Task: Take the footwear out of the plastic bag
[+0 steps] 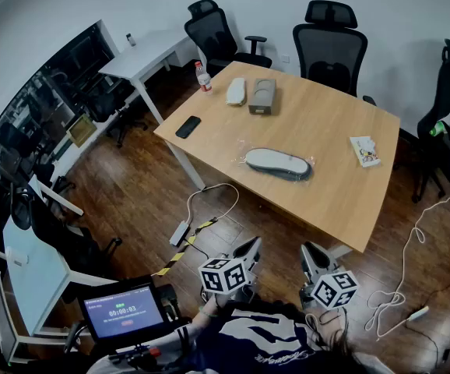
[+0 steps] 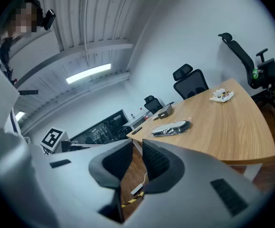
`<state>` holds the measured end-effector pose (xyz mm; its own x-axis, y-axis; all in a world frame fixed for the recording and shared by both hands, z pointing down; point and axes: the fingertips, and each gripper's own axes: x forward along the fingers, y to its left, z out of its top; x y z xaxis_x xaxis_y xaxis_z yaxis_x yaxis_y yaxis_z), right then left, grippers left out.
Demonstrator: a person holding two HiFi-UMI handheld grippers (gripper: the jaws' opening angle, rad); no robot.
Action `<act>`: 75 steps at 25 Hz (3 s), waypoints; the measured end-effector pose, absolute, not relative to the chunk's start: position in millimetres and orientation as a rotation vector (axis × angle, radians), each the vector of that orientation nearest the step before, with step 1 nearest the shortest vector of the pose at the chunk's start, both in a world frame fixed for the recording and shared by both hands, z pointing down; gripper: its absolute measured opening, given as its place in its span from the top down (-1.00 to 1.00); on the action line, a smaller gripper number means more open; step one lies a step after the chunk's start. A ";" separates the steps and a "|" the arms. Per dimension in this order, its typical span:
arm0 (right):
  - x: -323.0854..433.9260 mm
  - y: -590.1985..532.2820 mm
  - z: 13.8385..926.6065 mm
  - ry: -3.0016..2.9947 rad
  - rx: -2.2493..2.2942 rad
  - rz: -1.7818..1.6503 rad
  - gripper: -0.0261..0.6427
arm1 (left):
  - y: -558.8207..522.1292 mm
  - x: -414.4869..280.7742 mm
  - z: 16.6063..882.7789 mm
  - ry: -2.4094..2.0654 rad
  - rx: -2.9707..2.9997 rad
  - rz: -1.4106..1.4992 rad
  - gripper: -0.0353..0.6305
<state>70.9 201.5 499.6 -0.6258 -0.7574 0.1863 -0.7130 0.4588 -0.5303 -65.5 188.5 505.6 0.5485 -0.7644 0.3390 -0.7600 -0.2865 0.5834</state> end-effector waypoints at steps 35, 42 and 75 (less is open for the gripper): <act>69.8 -86.4 560.9 2.407 -1.556 -1.117 0.74 | -132.5 -203.1 585.3 -1.312 1.901 0.166 0.89; 78.8 -113.0 564.6 2.335 -1.677 -1.130 0.74 | -178.0 -210.6 616.2 -1.144 1.975 0.418 0.75; 110.7 -111.4 666.5 2.579 -1.487 -1.701 0.56 | -217.3 -195.6 687.4 -0.909 1.776 0.491 0.75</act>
